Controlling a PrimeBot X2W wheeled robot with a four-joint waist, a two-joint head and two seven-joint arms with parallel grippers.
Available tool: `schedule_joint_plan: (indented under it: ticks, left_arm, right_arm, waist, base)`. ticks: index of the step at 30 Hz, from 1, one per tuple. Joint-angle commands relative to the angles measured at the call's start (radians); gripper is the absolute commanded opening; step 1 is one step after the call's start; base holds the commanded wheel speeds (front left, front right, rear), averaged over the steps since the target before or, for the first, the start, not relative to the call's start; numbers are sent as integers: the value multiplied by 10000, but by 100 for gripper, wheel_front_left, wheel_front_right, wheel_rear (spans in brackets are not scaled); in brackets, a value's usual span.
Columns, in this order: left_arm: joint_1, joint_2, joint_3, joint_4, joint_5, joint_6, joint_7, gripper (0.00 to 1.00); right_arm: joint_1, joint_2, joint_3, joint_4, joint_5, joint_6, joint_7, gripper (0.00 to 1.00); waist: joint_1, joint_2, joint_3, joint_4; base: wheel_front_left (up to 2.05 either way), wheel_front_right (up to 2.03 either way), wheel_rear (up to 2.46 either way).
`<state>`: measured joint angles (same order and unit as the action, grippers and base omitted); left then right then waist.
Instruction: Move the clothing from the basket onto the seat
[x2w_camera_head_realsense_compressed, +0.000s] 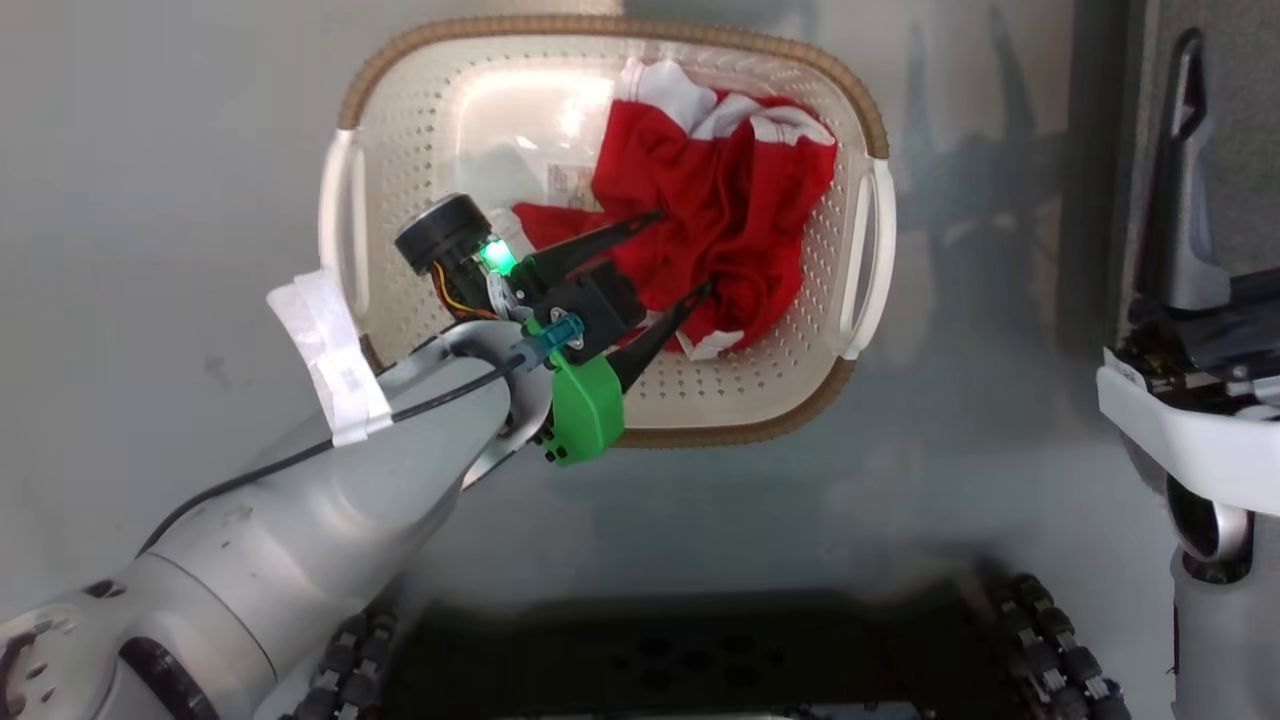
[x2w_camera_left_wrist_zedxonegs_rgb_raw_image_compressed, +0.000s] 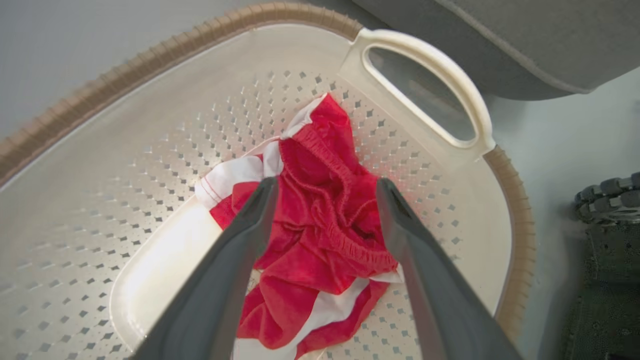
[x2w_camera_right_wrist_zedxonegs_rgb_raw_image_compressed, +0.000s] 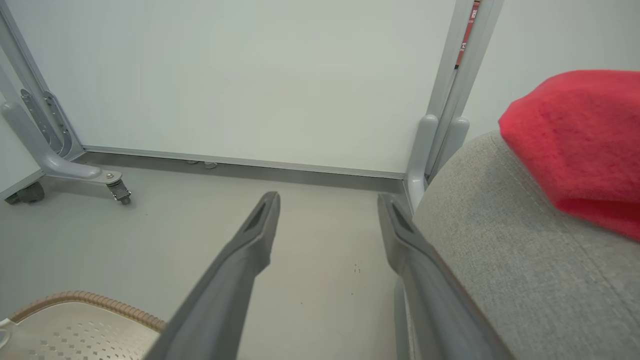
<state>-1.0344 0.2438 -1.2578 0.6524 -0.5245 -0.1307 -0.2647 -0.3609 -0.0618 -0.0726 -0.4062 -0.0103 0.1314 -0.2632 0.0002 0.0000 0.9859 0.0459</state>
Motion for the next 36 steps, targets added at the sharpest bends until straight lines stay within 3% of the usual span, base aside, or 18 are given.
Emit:
schedule_joint_plan:
  ticks: [1, 9, 17, 36]
  left_arm:
    - [-312, 6, -40, 177, -118, 4, 7, 100]
    - [-600, 21, -201, 776, -354, 4, 7, 100]
    - [-89, 5, -222, 1323, 354, 4, 7, 100]
    - [-863, -1209, -226, 4315, 758, 3, 934, 100]
  right_arm:
    - [-194, 26, 2, -289, -3, -14, -26, 100]
    - [28, 112, 143, -1195, 259, -14, -24, 100]
    - [410, 118, 295, -1406, 741, -14, -24, 100]
    - [863, 112, 536, -1792, 526, -14, -24, 100]
  waist:
    - [-2, 0, 1043, -502]
    - [-2, 0, 1309, -999]
    - [-2, 0, 1314, -1510]
    - [-2, 0, 1377, -1514]
  base:
    - [0, 0, 0]
    - [0, 0, 0]
    - [0, 0, 0]
    - [0, 0, 0]
